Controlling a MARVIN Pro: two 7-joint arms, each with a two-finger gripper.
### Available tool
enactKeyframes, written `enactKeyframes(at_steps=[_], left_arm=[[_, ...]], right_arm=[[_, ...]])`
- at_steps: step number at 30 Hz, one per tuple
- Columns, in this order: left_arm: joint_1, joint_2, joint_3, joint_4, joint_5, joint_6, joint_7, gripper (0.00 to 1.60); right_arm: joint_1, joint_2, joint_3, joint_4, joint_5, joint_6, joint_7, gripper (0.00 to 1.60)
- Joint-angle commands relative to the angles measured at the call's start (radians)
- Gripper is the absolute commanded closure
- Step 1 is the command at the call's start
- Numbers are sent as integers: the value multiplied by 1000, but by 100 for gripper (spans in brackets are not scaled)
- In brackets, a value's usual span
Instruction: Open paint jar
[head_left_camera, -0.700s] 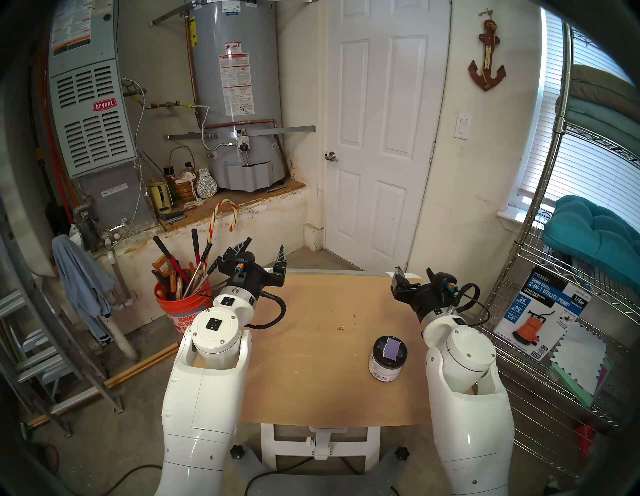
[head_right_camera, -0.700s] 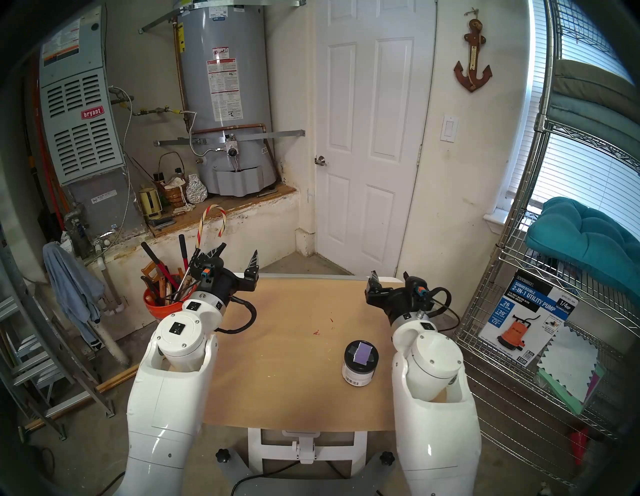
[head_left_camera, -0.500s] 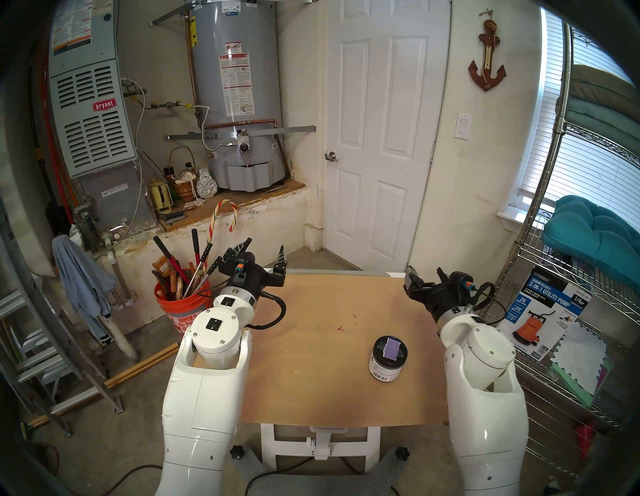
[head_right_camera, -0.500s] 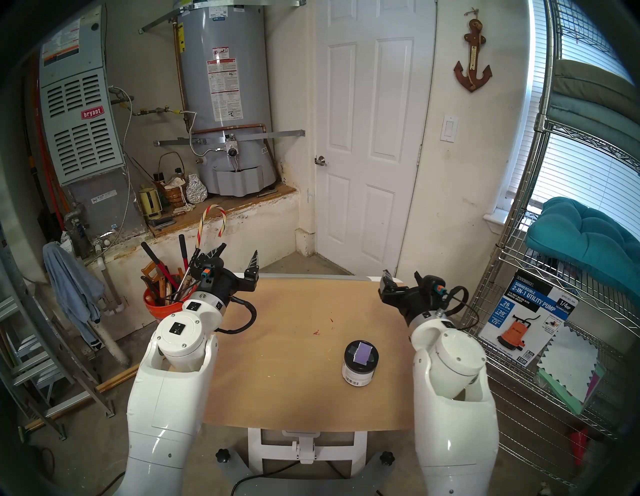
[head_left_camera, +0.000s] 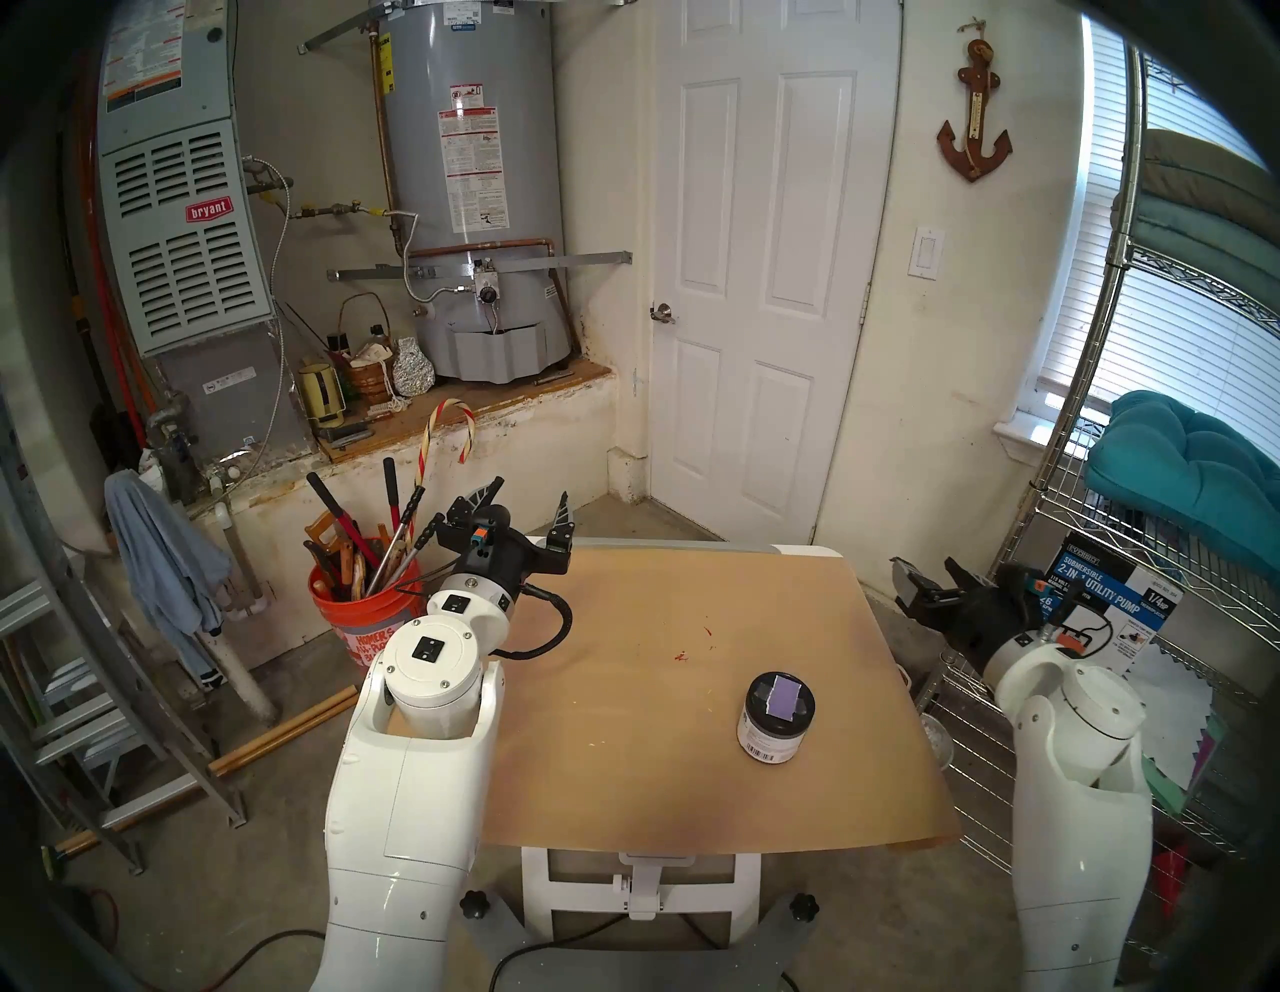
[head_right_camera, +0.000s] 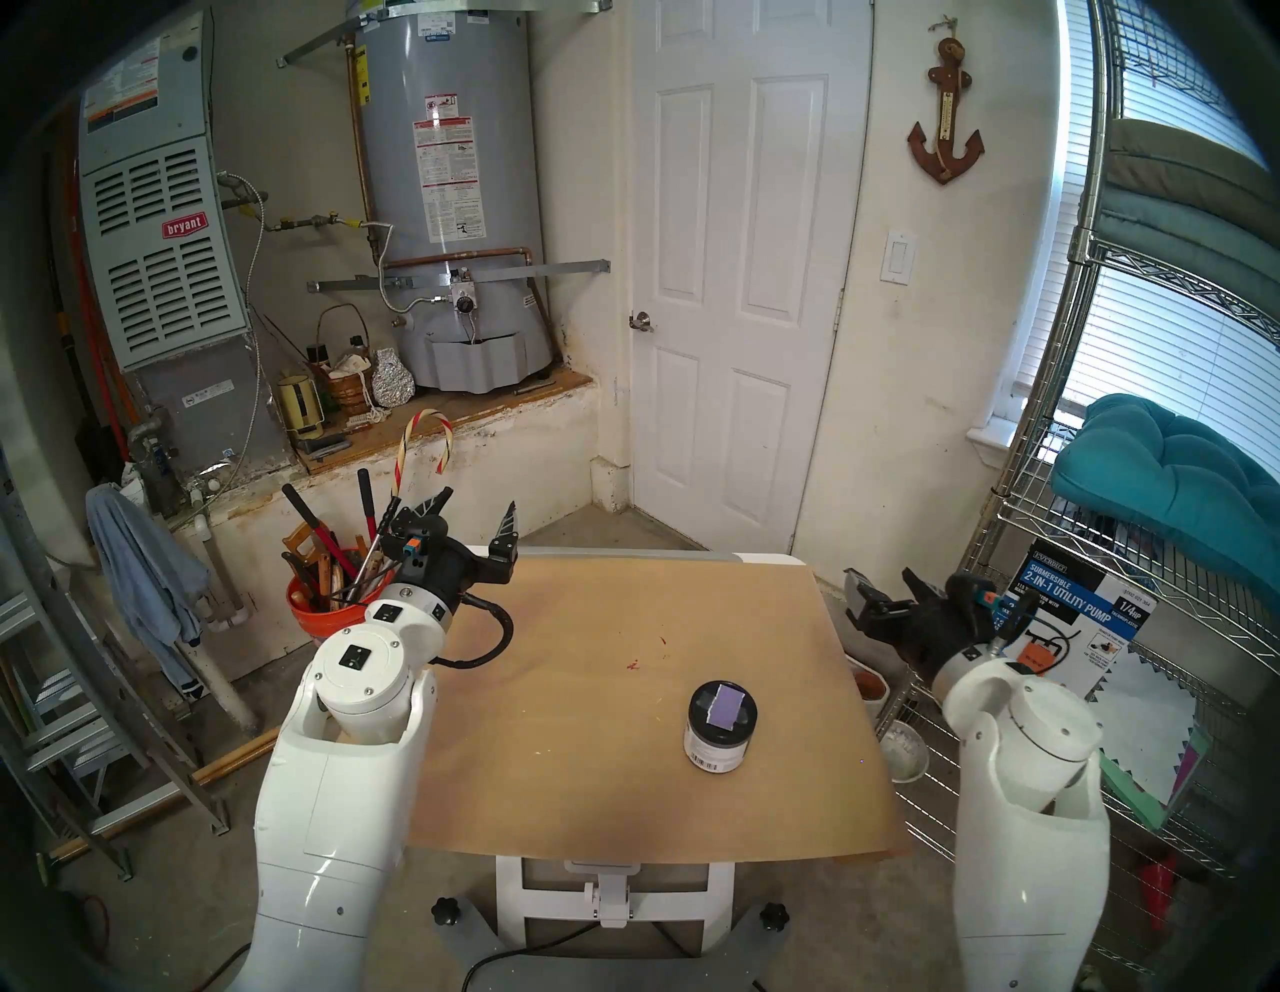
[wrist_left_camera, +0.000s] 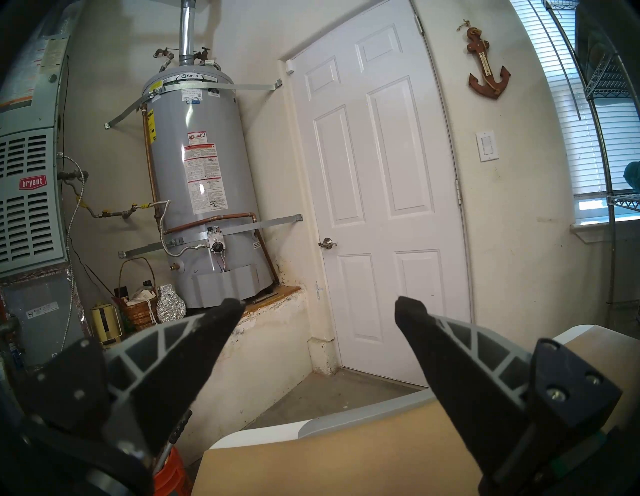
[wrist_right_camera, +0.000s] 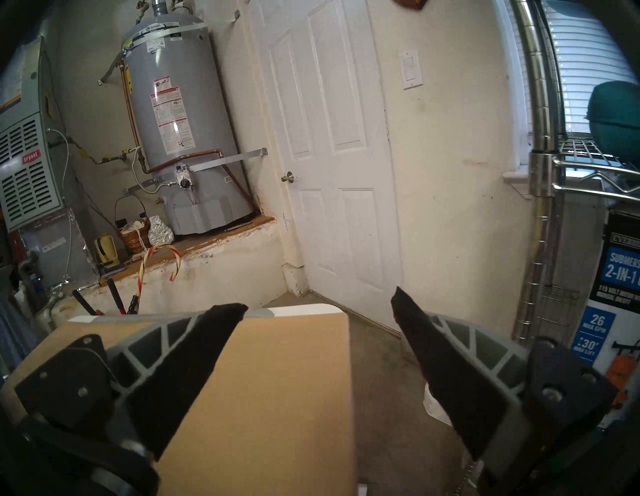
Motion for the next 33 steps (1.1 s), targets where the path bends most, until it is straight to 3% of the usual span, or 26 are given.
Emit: enactKeyframes(at_steps=[1, 5, 6, 12, 15, 16, 17, 21, 31, 33], left_arm=[[-10, 1, 0, -18, 0, -4, 1, 0], [-10, 1, 0, -18, 0, -4, 1, 0], [-10, 1, 0, -18, 0, -4, 1, 0], [-10, 1, 0, -18, 0, -4, 1, 0], [-10, 1, 0, -17, 0, -4, 1, 0], [-10, 1, 0, -17, 0, -4, 1, 0], [-10, 1, 0, -17, 0, -4, 1, 0], [-10, 1, 0, -17, 0, -4, 1, 0], [-10, 1, 0, -19, 0, -4, 1, 0], [-9, 1, 0, -20, 0, -4, 1, 0]], right_arm=[[-105, 89, 139, -11, 64, -25, 118, 0], [-181, 117, 190, -17, 99, -61, 209, 0], [-166, 104, 195, -13, 93, -65, 198, 0], [-279, 63, 233, -52, 74, -193, 347, 0], [-289, 52, 234, -64, 55, -209, 365, 0], [-331, 53, 240, -70, 65, -255, 414, 0], [-306, 33, 240, -71, 57, -232, 393, 0], [-366, 18, 258, -82, 71, -302, 474, 0], [-453, 44, 300, -30, 92, -473, 671, 0], [-466, 48, 292, -30, 98, -474, 677, 0]])
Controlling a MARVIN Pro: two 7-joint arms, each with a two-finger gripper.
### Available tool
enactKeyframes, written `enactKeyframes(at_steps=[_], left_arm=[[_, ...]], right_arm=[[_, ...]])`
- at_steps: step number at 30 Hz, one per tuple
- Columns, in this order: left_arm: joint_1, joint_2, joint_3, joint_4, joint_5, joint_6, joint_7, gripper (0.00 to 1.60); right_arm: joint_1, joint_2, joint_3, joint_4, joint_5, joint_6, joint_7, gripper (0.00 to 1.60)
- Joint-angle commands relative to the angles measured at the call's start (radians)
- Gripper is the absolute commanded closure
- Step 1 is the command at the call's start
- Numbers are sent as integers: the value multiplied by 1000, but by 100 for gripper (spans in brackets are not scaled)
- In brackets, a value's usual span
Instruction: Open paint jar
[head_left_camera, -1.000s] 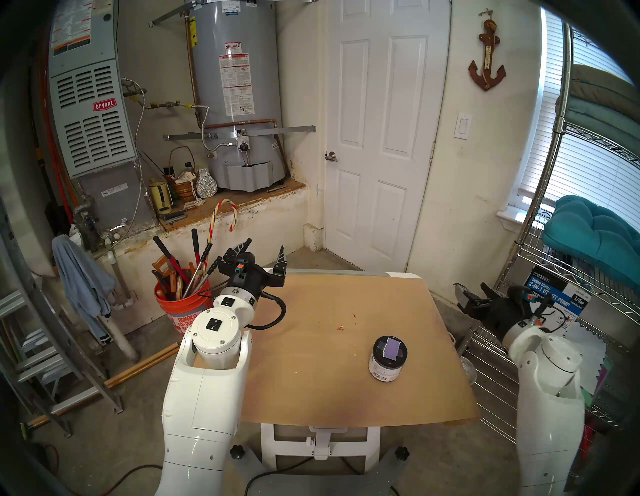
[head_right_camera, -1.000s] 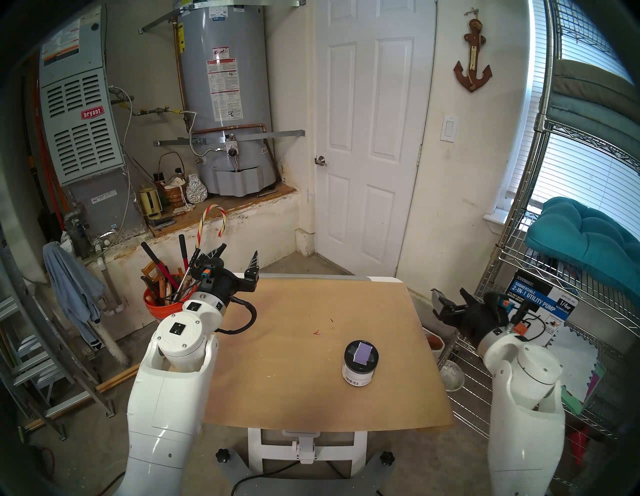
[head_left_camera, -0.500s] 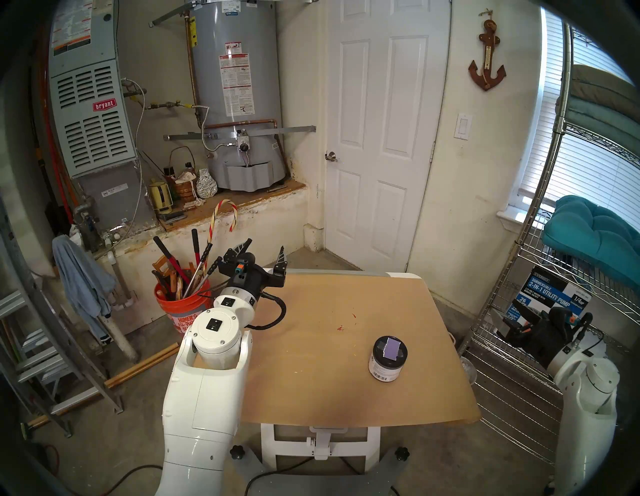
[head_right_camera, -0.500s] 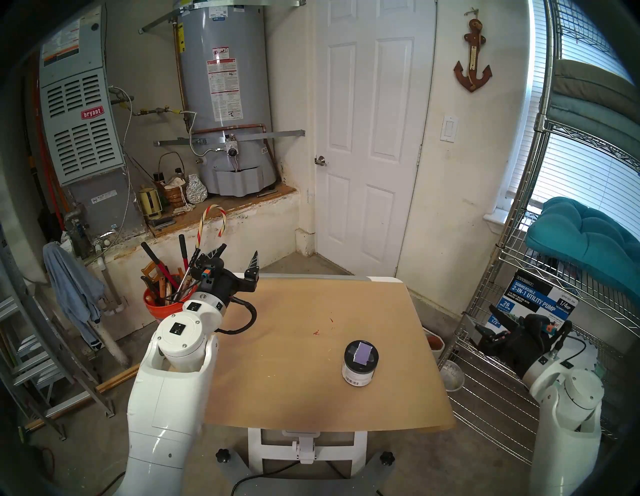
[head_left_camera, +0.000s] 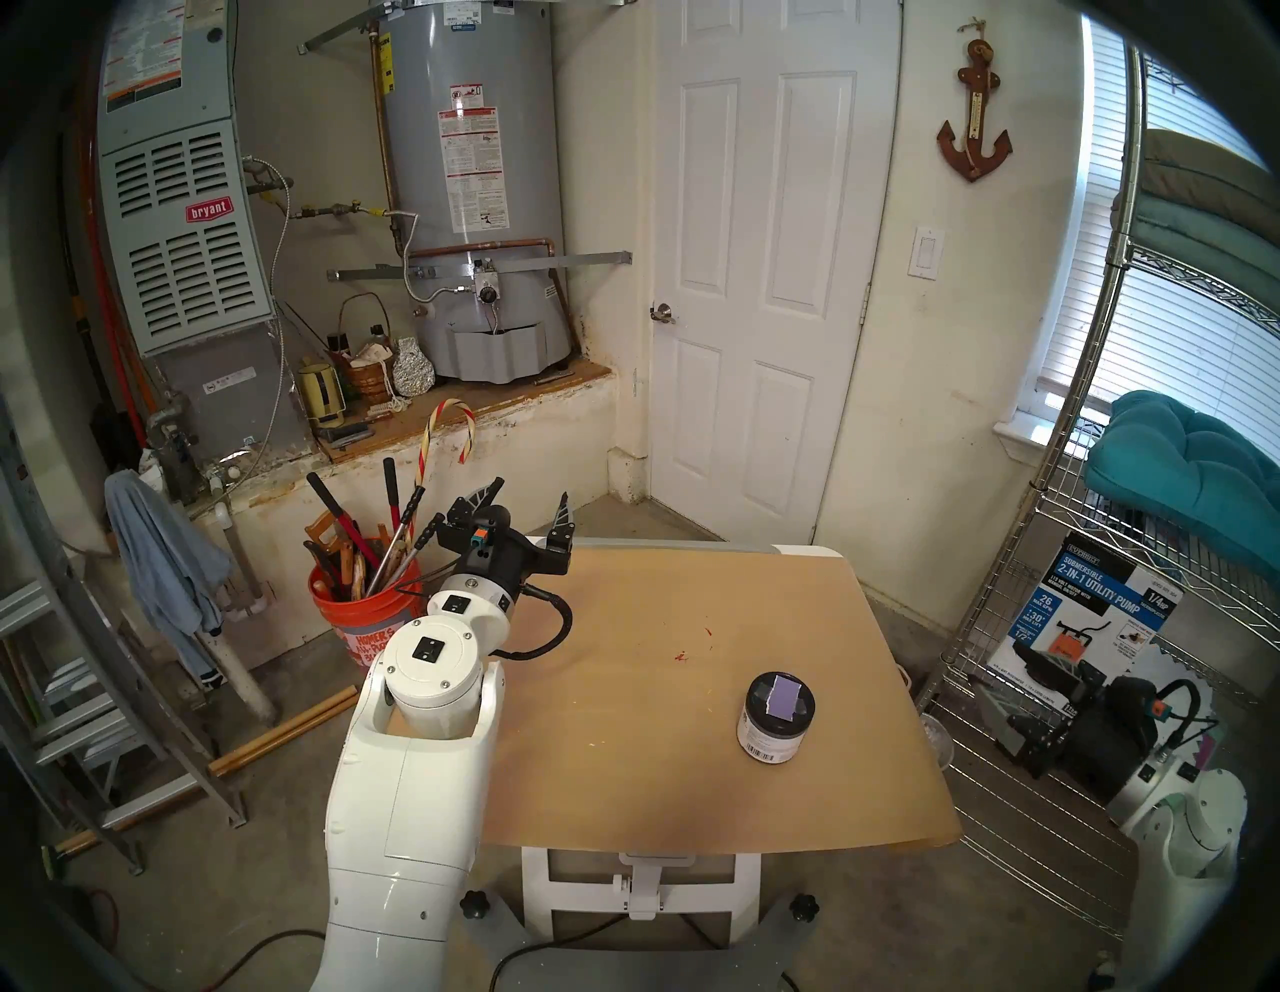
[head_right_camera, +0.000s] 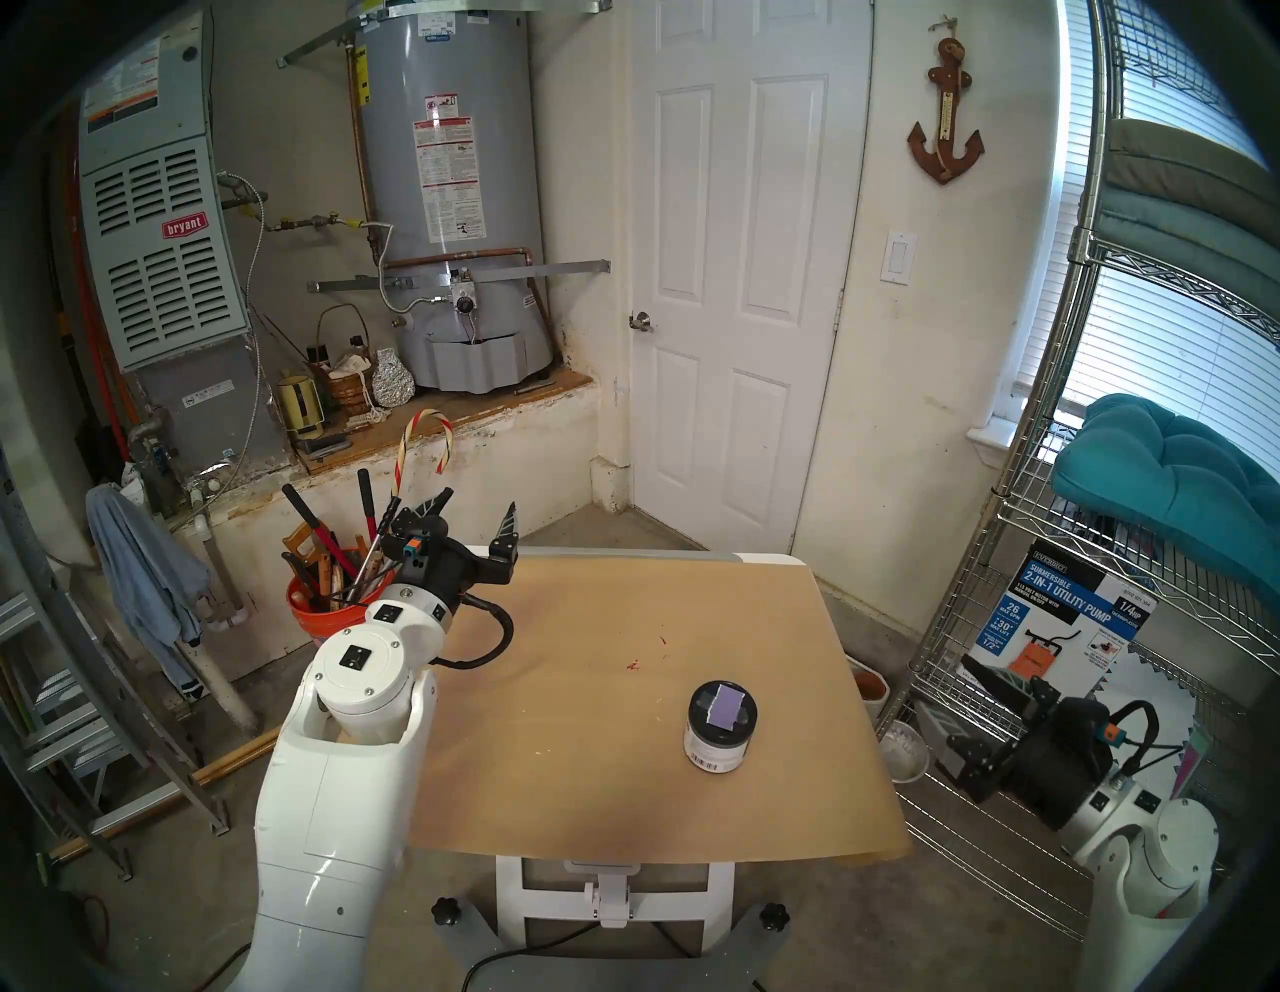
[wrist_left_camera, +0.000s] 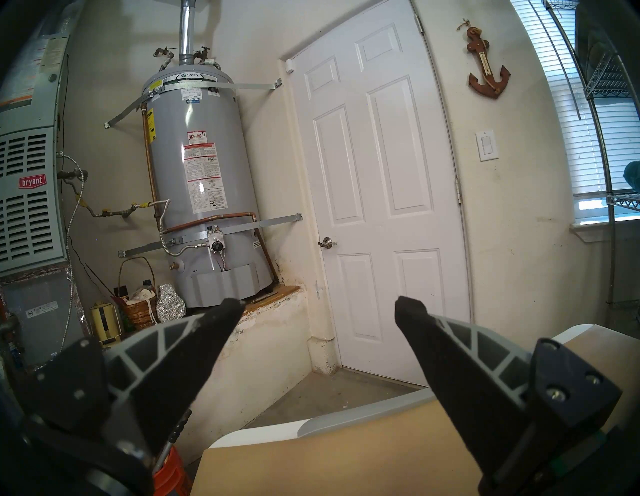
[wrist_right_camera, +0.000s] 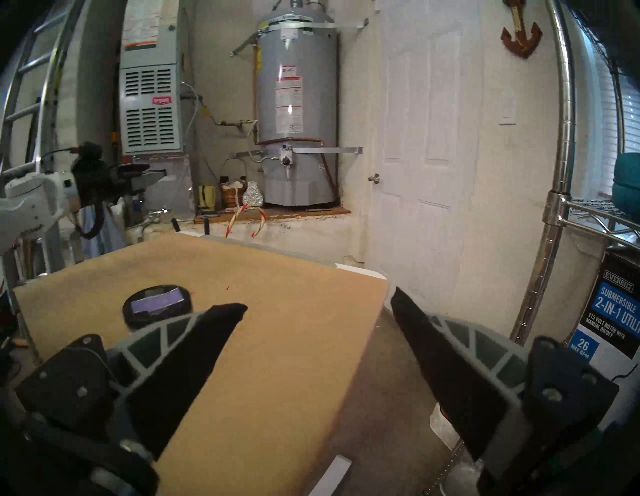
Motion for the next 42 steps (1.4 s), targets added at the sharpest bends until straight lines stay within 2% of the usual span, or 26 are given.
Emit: enactKeyframes(at_steps=[1, 7, 11, 14, 20, 28, 42], left_arm=[[-9, 1, 0, -21, 1, -3, 1, 0], [-9, 1, 0, -22, 1, -3, 1, 0], [-9, 1, 0, -23, 1, -3, 1, 0], [-9, 1, 0, -23, 1, -2, 1, 0], [-9, 1, 0, -23, 1, -2, 1, 0], [-8, 1, 0, -24, 1, -2, 1, 0], [-8, 1, 0, -23, 1, -2, 1, 0]], right_arm=[[-60, 2, 8, 23, 23, -131, 133, 0], [-59, -30, -19, 17, 9, -220, 219, 0], [-40, -41, -69, 39, -23, -287, 216, 0], [-15, -50, -112, 50, -65, -306, 195, 0], [2, -52, -150, 55, -103, -293, 185, 0], [14, -46, -178, 44, -117, -218, 171, 0], [50, -76, -280, 55, -200, -197, 132, 0]])
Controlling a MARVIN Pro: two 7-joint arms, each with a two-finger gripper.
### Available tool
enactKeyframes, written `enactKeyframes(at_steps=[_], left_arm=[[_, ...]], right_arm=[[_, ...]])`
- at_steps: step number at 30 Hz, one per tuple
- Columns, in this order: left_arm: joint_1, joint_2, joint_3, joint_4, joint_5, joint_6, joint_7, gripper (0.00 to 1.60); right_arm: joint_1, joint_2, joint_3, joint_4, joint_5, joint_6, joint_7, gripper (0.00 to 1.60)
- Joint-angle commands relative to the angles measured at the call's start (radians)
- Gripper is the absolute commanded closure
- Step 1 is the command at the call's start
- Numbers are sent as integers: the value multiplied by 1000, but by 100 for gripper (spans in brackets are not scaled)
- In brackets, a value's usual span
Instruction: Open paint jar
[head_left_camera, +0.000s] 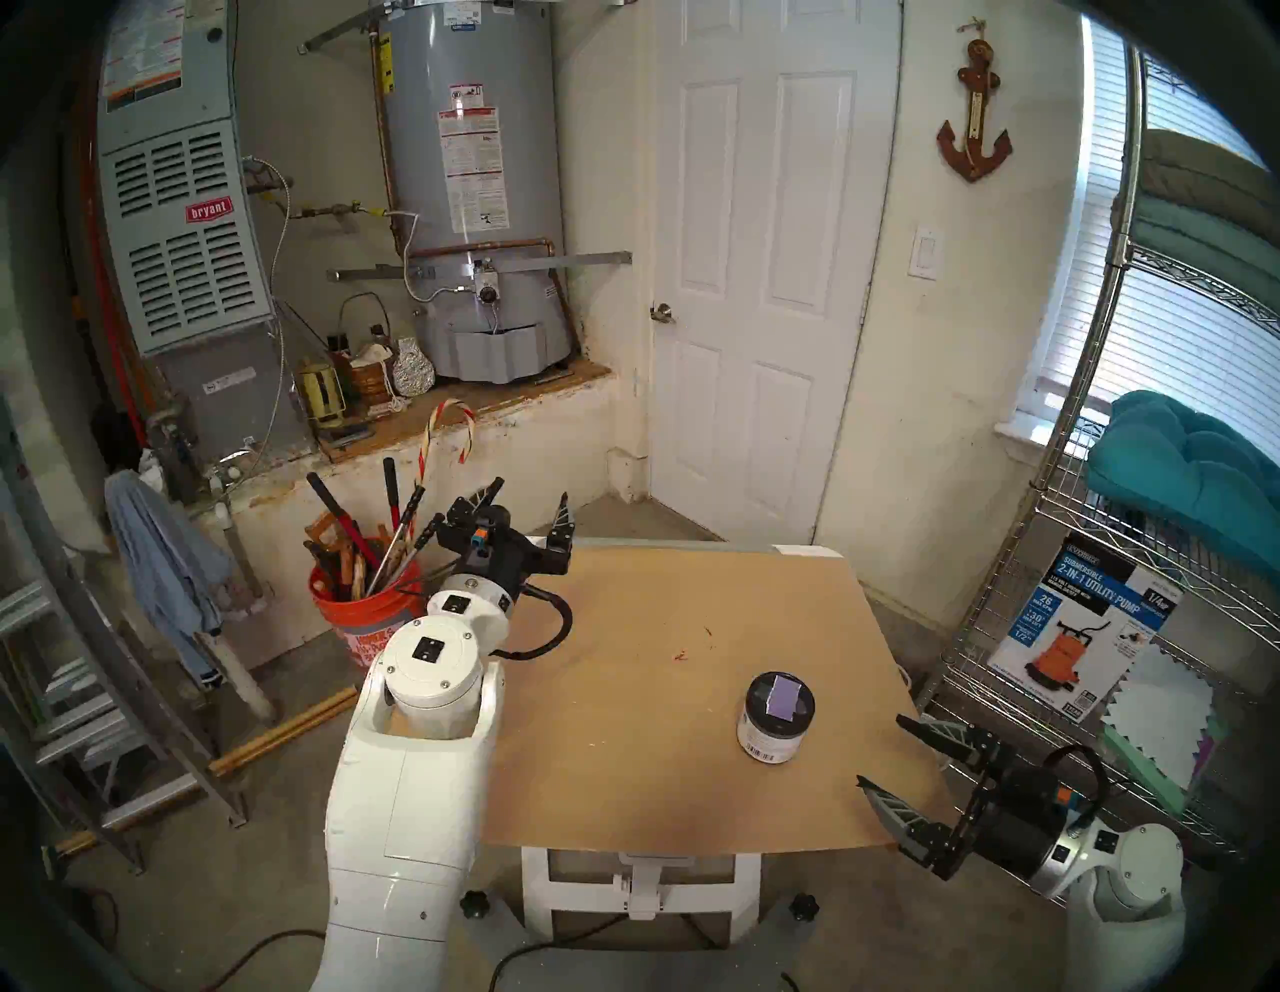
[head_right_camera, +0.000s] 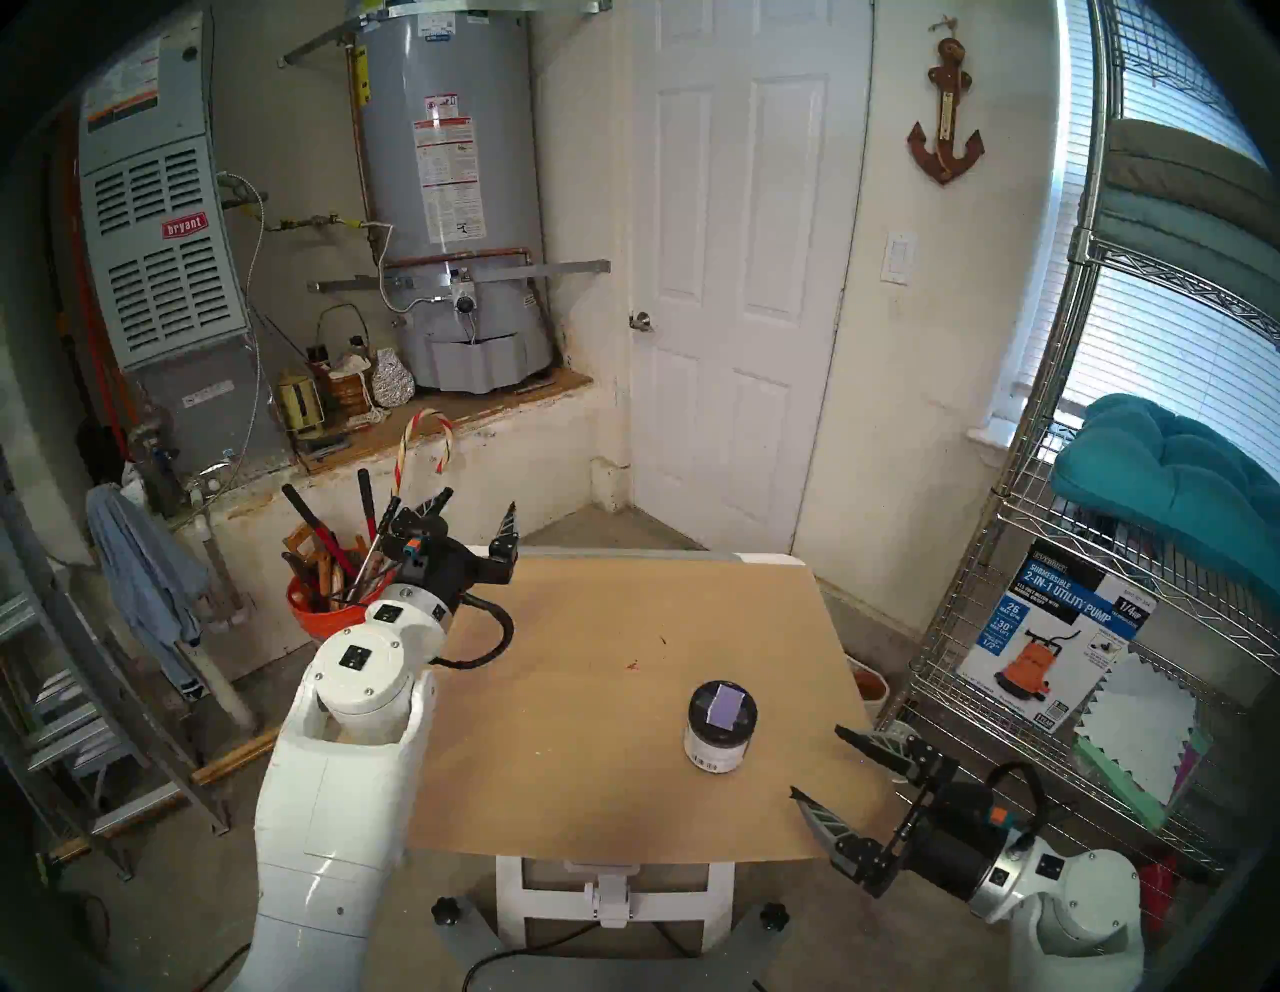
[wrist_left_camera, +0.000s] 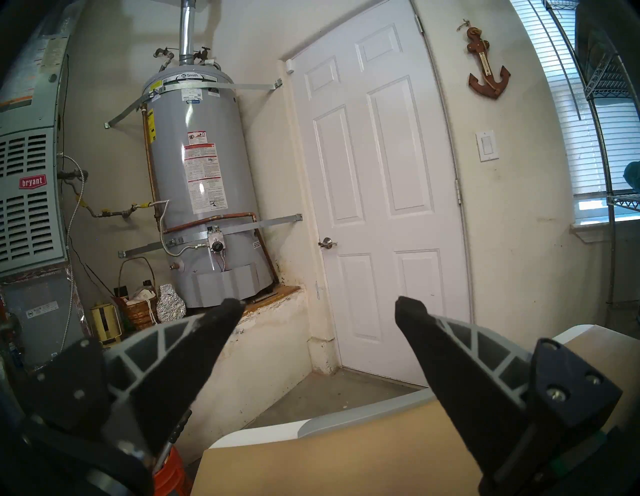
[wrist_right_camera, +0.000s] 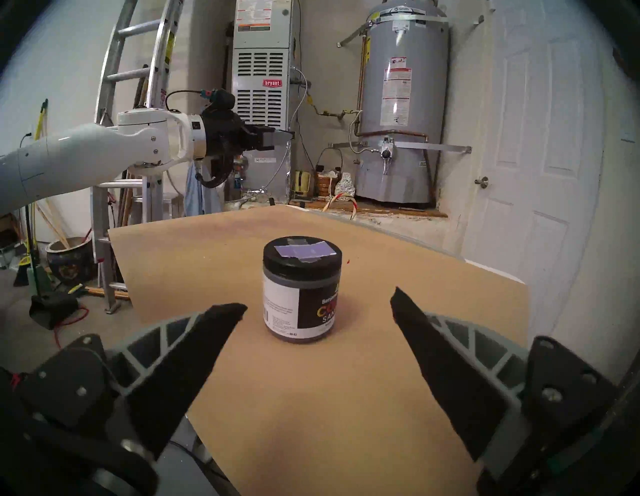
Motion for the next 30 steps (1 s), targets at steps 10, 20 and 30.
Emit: enactKeyframes(at_steps=[10, 20, 30], left_arm=[[-9, 1, 0, -22, 2, -2, 1, 0], [-9, 1, 0, -22, 1, -2, 1, 0], [-9, 1, 0, -22, 2, -2, 1, 0]], right_arm=[[55, -25, -98, 19, -82, -13, -42, 0], [95, -53, -180, 38, -146, 7, -81, 0], [116, -72, -223, 68, -189, 7, -112, 0]])
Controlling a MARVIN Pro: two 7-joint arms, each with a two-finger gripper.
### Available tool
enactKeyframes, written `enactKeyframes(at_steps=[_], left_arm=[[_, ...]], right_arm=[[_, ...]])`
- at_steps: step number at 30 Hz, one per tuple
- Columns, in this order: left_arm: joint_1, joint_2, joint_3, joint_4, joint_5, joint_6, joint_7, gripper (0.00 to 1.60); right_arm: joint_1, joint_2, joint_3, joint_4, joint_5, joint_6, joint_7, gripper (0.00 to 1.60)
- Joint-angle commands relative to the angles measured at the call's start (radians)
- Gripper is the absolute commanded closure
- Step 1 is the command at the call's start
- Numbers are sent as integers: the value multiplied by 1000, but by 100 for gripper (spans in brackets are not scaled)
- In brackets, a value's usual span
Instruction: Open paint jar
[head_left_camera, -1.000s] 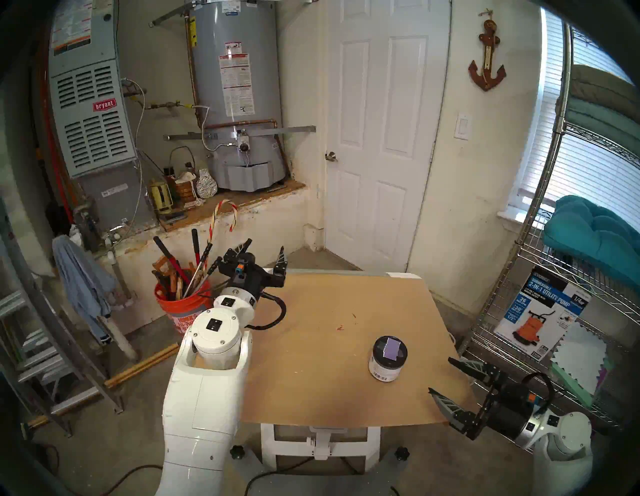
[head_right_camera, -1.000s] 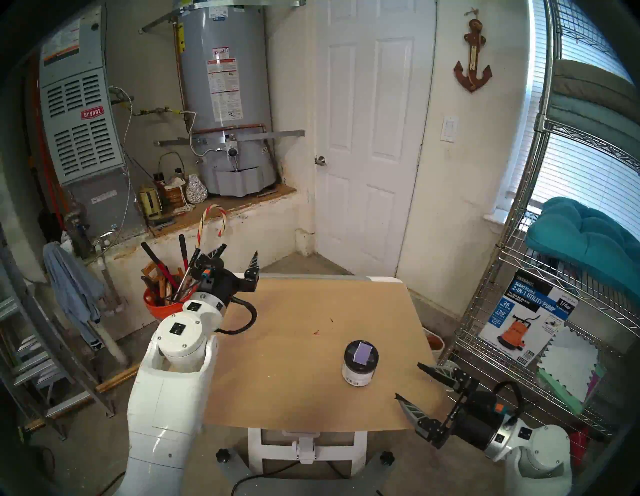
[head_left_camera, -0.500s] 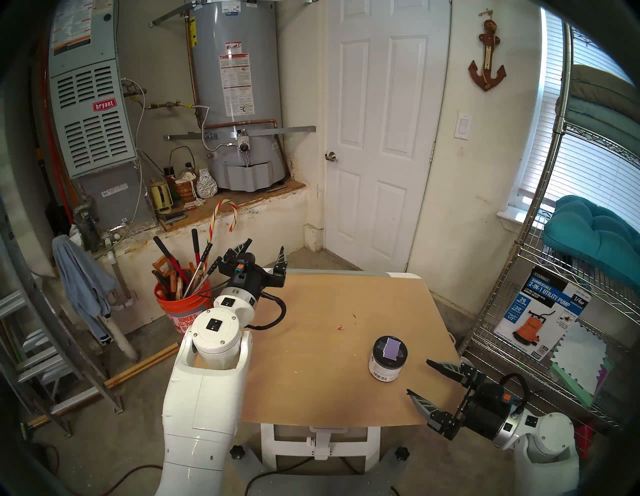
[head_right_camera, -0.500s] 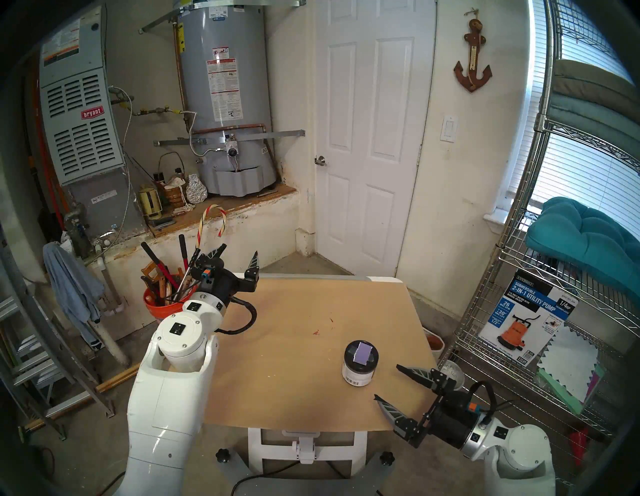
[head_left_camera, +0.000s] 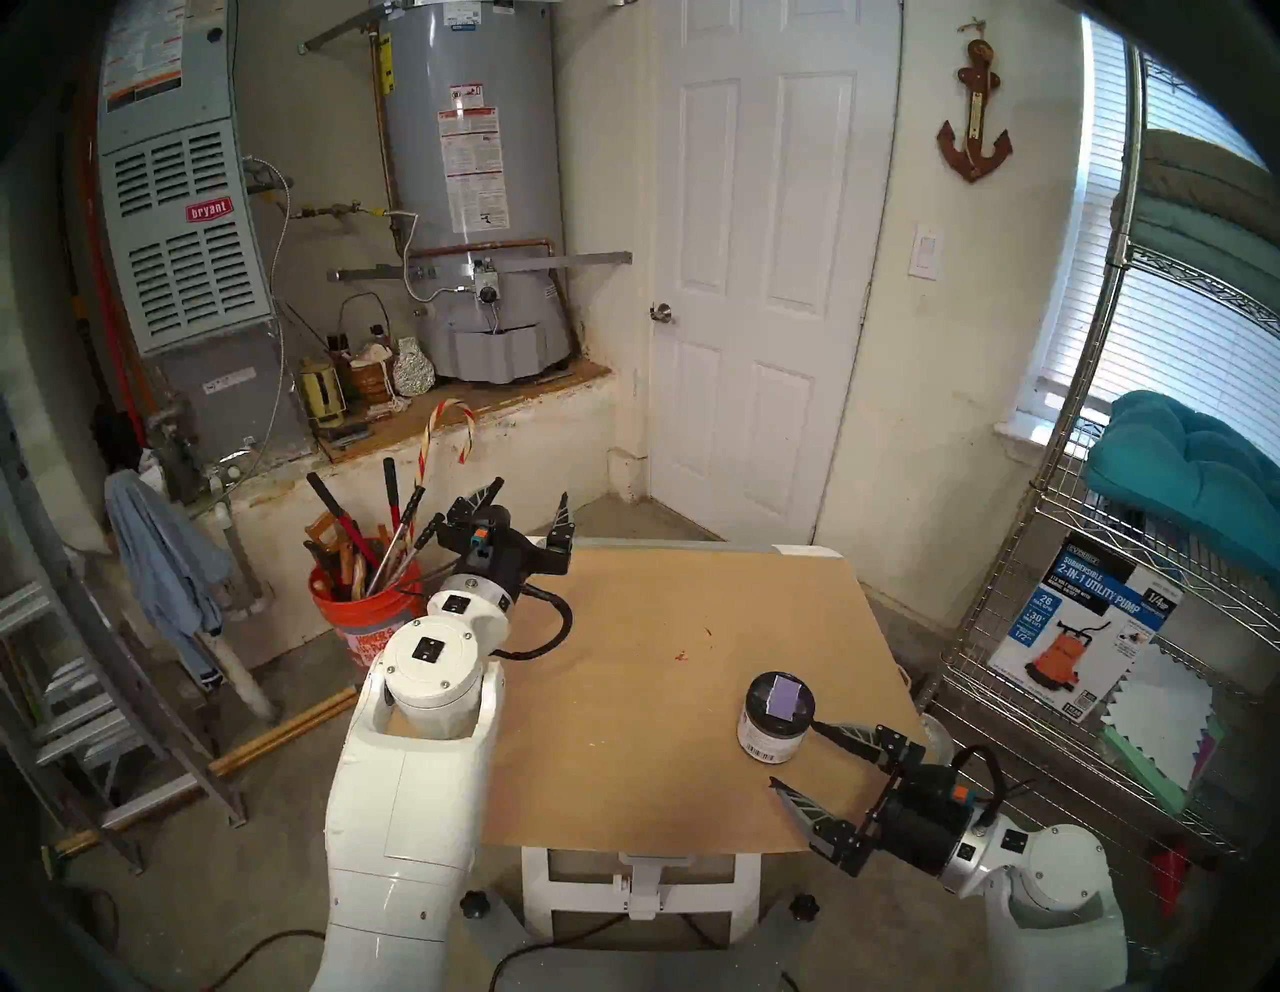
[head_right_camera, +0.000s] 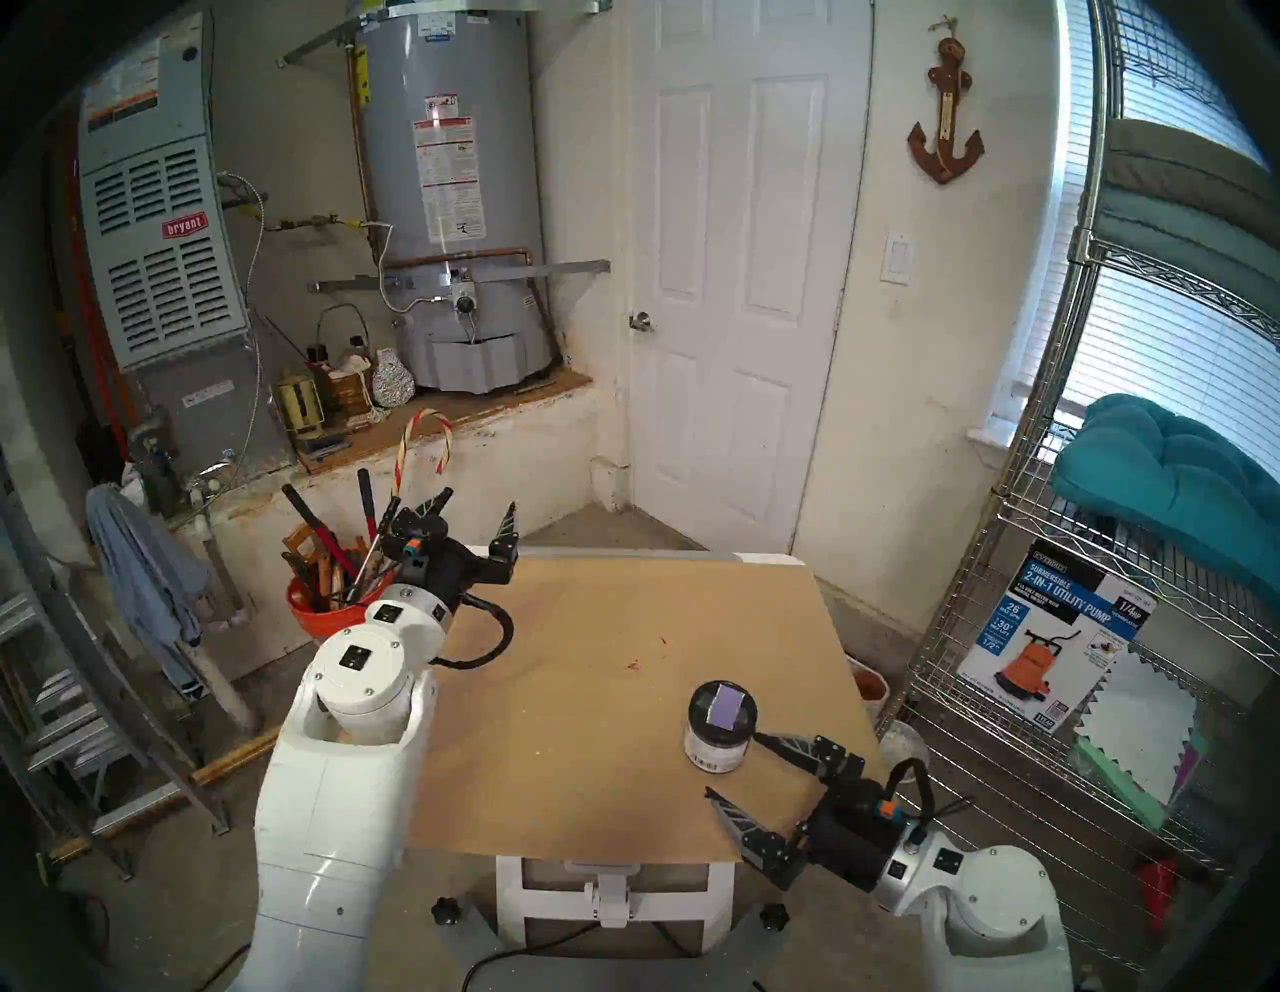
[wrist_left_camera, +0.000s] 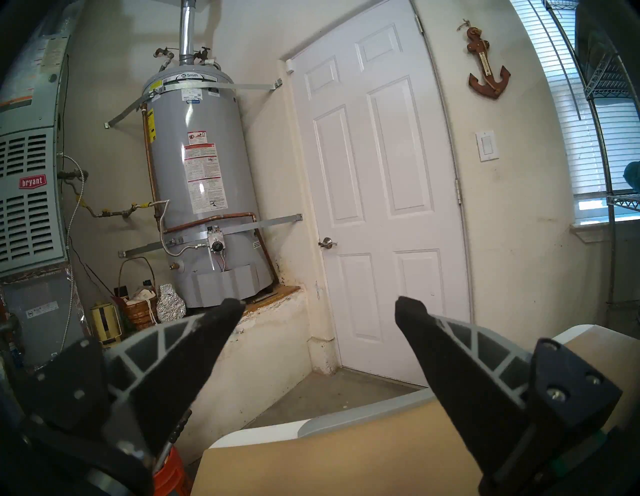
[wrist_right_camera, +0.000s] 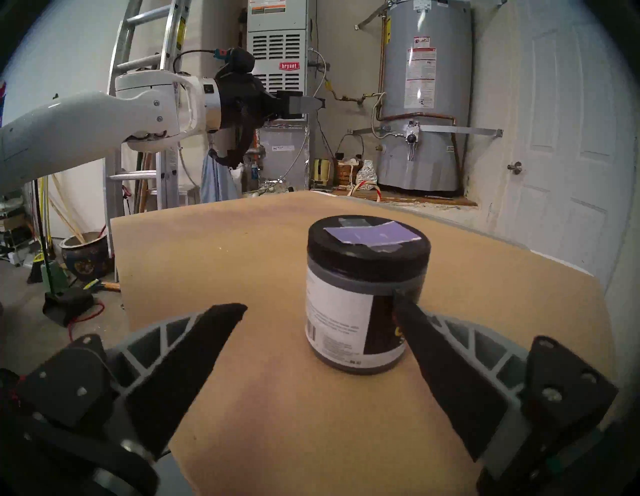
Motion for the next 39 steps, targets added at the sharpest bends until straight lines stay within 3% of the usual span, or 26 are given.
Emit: enactKeyframes(at_steps=[1, 32, 39], left_arm=[[-9, 1, 0, -22, 2, -2, 1, 0], [-9, 1, 0, -22, 1, -3, 1, 0], [-9, 1, 0, -22, 1, -2, 1, 0]], right_arm=[[35, -27, -34, 5, -7, 6, -23, 0], [147, -142, -153, 107, -84, 1, -174, 0], [165, -144, -174, 111, -92, 18, -179, 0]])
